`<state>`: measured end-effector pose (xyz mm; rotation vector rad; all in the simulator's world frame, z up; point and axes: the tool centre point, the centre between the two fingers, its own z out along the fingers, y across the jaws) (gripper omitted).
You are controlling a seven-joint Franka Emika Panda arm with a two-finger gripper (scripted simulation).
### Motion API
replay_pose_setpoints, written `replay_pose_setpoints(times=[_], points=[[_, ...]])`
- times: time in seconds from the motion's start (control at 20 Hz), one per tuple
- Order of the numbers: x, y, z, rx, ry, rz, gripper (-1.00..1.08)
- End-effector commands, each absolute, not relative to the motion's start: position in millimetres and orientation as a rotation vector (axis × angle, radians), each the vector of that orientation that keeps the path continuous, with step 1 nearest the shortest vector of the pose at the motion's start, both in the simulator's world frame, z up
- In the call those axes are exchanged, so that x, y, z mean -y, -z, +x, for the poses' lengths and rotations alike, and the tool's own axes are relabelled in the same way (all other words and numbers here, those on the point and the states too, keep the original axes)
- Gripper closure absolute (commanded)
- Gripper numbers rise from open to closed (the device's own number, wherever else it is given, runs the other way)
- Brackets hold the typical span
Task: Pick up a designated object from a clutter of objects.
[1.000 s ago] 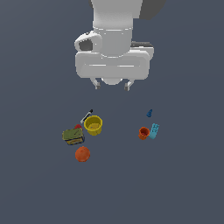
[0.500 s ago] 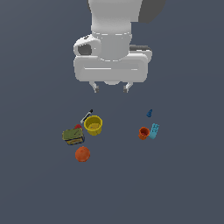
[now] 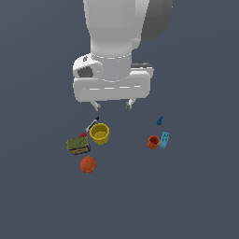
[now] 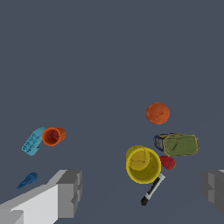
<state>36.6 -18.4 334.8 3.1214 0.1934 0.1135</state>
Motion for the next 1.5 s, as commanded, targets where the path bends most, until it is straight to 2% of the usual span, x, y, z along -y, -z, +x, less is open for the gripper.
replay_pose_setpoints(times=[0.0, 1.45], points=[[24.4, -324.5, 43.9, -0.274, -0.106, 3.114, -0.92], [104.5, -179.8, 106.6, -1.223, -0.029, 2.88, -0.92]])
